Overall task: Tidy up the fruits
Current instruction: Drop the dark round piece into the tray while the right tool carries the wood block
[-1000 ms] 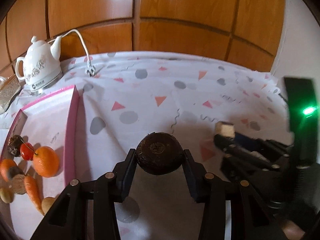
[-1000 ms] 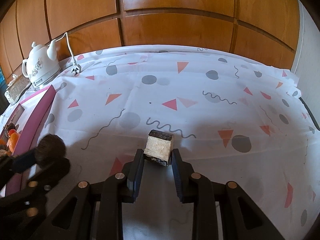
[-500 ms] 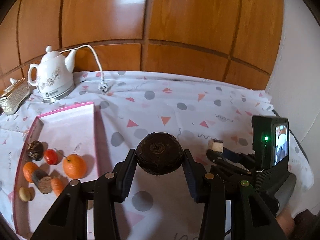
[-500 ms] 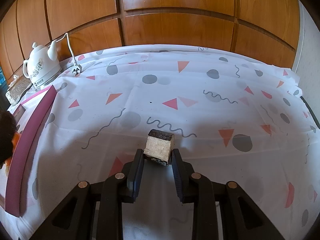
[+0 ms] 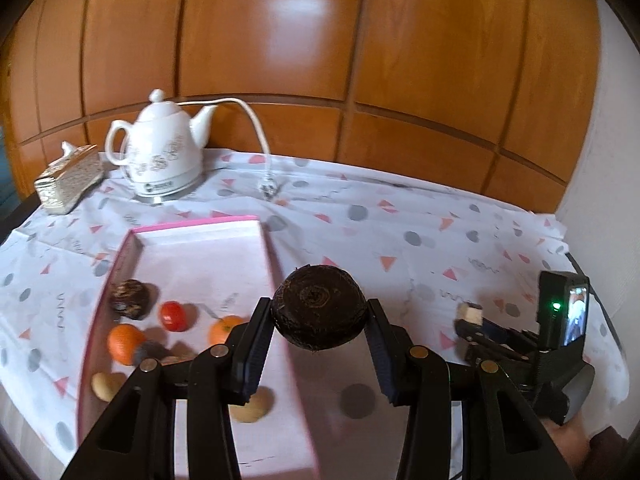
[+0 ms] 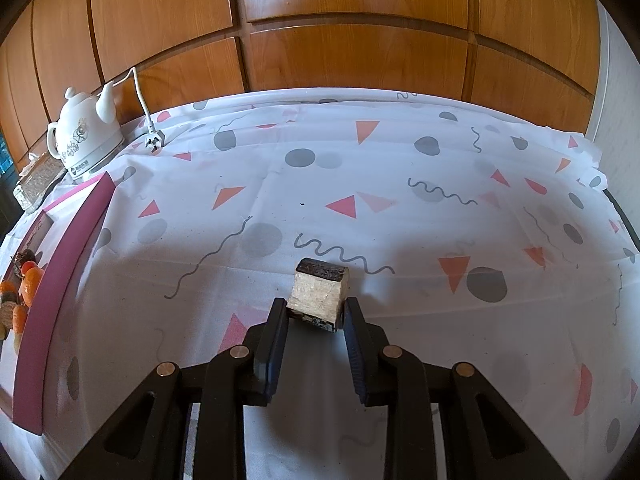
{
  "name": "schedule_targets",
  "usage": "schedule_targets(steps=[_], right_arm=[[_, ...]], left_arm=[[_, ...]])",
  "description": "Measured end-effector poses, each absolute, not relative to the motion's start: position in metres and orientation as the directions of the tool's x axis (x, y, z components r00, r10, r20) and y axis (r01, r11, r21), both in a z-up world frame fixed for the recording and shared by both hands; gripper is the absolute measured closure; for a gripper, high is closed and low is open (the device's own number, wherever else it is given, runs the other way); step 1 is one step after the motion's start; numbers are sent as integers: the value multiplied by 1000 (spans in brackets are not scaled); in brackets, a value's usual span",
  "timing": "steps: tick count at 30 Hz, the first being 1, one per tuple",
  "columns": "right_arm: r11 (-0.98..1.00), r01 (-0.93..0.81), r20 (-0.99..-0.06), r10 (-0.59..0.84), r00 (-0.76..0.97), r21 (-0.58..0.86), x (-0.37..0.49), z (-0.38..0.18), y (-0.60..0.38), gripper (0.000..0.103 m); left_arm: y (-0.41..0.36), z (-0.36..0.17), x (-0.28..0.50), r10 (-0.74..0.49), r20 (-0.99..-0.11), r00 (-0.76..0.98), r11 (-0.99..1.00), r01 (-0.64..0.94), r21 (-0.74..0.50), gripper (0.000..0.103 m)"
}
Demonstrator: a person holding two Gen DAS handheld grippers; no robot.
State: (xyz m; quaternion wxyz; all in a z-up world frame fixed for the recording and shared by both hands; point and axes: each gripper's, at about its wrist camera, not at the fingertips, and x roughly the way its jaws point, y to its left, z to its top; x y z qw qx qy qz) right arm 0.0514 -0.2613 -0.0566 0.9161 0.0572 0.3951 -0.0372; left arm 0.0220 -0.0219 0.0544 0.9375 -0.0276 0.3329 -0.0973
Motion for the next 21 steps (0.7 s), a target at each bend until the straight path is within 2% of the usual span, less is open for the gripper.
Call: schedule_targets(steps=[21], right_arm=[[994, 90, -735, -19, 678, 57, 54, -54, -258, 75]], left_arm=[[87, 33, 19, -34, -658, 753, 988, -72, -134, 57]])
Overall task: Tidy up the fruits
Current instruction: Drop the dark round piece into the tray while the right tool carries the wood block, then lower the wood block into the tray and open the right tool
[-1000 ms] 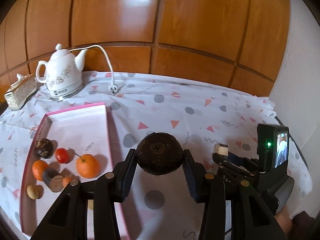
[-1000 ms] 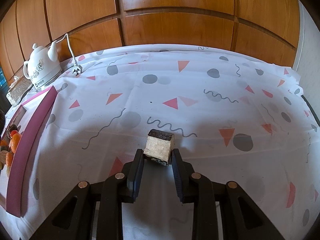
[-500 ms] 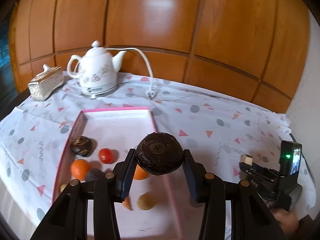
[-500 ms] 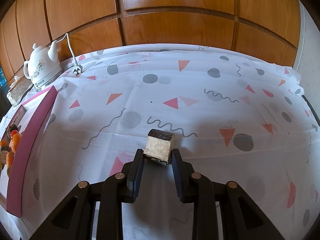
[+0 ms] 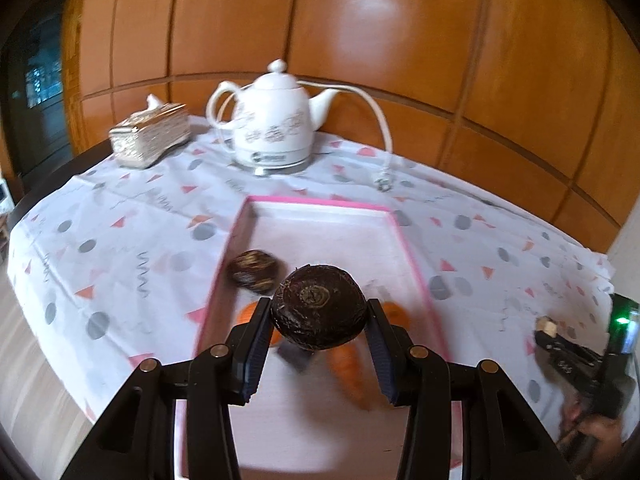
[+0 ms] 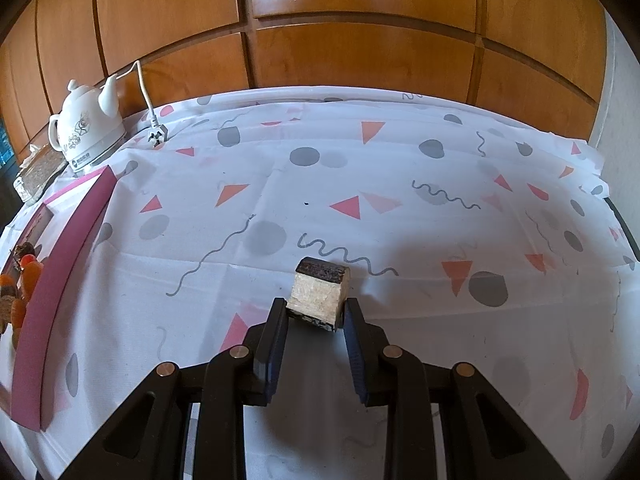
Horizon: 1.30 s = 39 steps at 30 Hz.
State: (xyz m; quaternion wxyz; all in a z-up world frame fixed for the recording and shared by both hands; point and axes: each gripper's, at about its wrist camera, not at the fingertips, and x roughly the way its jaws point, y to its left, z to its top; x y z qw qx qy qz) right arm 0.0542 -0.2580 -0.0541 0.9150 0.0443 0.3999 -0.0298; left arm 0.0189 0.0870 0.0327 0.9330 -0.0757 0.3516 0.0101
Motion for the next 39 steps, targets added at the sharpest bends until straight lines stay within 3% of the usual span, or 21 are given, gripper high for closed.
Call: schedule_targets(steps=[4, 11, 16, 20, 27, 30, 39], right_arm=[[997, 41, -719, 19, 695, 66, 52, -45, -247, 75], [974, -187, -680, 222, 699, 126, 50, -11, -188, 75], [893, -421, -667, 411, 621, 159, 46, 9, -120, 75], [836, -532, -689, 465, 556, 135, 42, 5, -73, 75], [816, -560, -720, 476, 506, 145, 51, -10, -44, 73], [822, -547, -723, 473, 503, 157, 52, -11, -44, 66], [861, -488, -681, 443, 583, 142, 34, 3, -58, 66]], left_arm=[[103, 20, 19, -16, -680, 733, 987, -98, -129, 57], [99, 8, 23, -10, -698, 716, 989, -97, -114, 56], [96, 10, 21, 22, -691, 723, 989, -116, -90, 36], [103, 13, 18, 63, -686, 725, 984, -161, -80, 30], [112, 17, 12, 100, -682, 725, 975, -209, -79, 22], [113, 21, 8, 109, -675, 730, 973, -219, -79, 18], [109, 28, -1, 123, -657, 744, 970, -229, -79, 9]])
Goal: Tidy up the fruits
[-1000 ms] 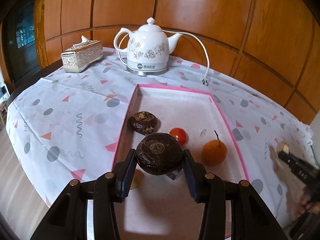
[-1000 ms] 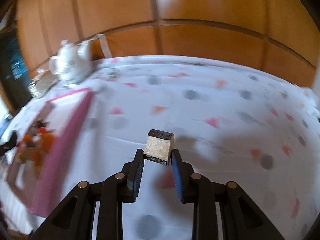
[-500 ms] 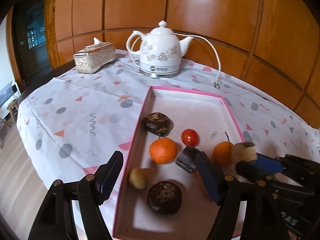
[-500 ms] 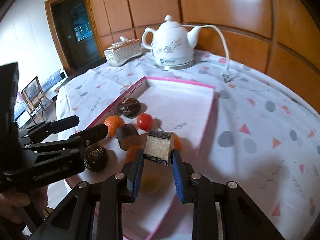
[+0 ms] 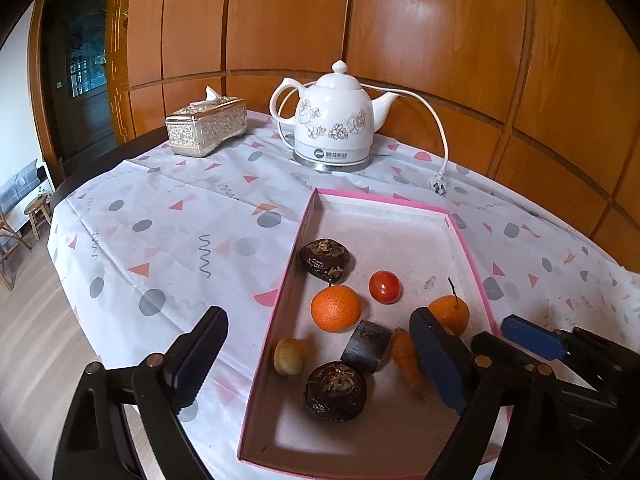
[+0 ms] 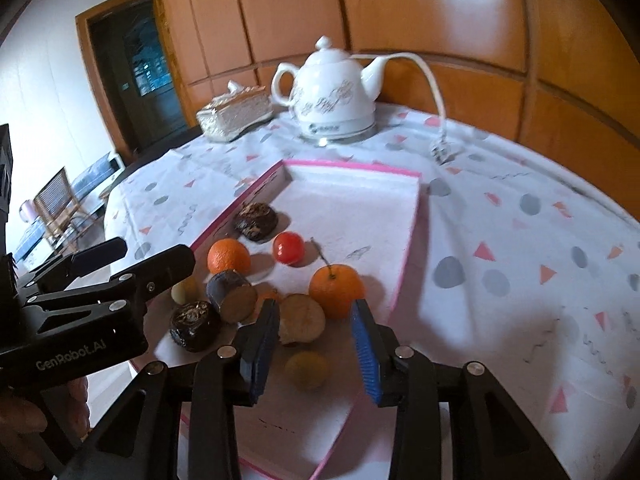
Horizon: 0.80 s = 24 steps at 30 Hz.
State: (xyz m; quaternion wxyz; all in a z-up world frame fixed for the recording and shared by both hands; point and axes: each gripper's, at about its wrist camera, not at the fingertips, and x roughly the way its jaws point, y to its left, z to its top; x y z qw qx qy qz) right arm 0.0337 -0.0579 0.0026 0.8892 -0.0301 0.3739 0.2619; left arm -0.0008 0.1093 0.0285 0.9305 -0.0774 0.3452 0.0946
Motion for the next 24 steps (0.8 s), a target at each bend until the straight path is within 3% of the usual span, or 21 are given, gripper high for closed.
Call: schedule_targets(steps=[5, 24], right_arm=[[897, -433, -655, 383, 651, 94, 21, 10, -64, 66], [928, -368, -656, 313, 686, 59, 9, 10, -65, 65]], left_arm=[[106, 32, -6, 133, -654, 745, 969, -237, -73, 1], [95, 42, -22, 163, -630, 760, 967, -249, -50, 0]])
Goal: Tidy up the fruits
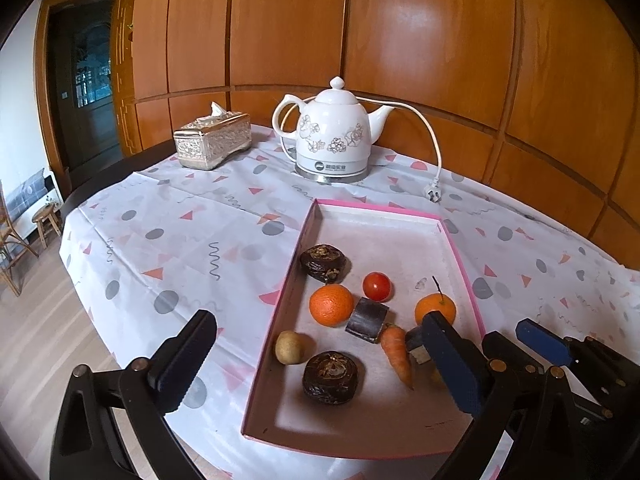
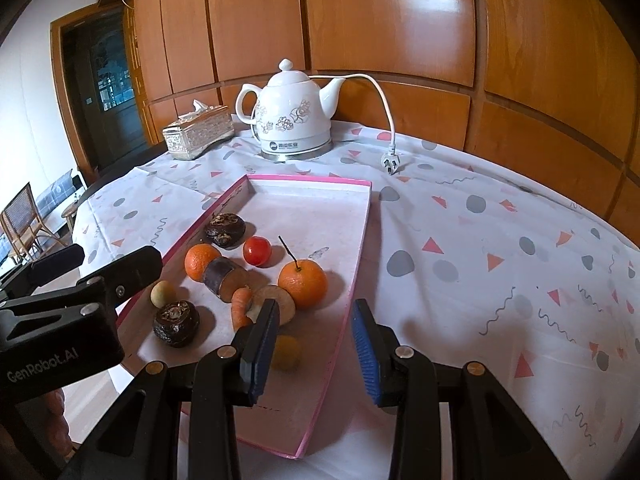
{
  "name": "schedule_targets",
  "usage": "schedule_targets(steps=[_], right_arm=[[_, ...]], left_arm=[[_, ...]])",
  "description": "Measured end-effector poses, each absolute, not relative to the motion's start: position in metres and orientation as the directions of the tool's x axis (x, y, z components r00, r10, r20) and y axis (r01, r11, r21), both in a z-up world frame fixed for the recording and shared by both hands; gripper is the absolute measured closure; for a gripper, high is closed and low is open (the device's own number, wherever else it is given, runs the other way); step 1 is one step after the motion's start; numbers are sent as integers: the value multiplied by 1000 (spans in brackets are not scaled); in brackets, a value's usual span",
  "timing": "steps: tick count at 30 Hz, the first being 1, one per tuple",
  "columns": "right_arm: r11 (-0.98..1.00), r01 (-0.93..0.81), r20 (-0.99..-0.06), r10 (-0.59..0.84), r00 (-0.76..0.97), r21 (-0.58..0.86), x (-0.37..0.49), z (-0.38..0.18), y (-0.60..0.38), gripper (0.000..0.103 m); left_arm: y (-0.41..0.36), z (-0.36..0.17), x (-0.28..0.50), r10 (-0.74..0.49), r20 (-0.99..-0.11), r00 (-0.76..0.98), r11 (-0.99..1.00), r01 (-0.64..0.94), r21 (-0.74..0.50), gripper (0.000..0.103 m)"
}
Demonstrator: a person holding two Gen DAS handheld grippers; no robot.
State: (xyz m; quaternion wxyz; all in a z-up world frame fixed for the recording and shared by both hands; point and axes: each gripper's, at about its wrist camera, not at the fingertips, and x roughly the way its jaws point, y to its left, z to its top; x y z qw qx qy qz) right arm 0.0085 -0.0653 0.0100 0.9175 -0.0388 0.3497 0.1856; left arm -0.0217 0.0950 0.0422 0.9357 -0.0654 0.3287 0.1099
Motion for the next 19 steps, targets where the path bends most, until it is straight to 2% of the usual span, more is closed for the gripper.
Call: schedule_targets(steps=[10, 19], right_arm=[[923, -382, -652, 314, 690, 41, 4, 11, -62, 65], [930, -365, -641, 305, 704, 41, 2, 12, -66, 65]], left_arm=[[93, 48, -30, 206, -591, 780, 961, -275, -27, 1], [95, 46, -27, 194, -609, 769, 960, -277, -43, 1]])
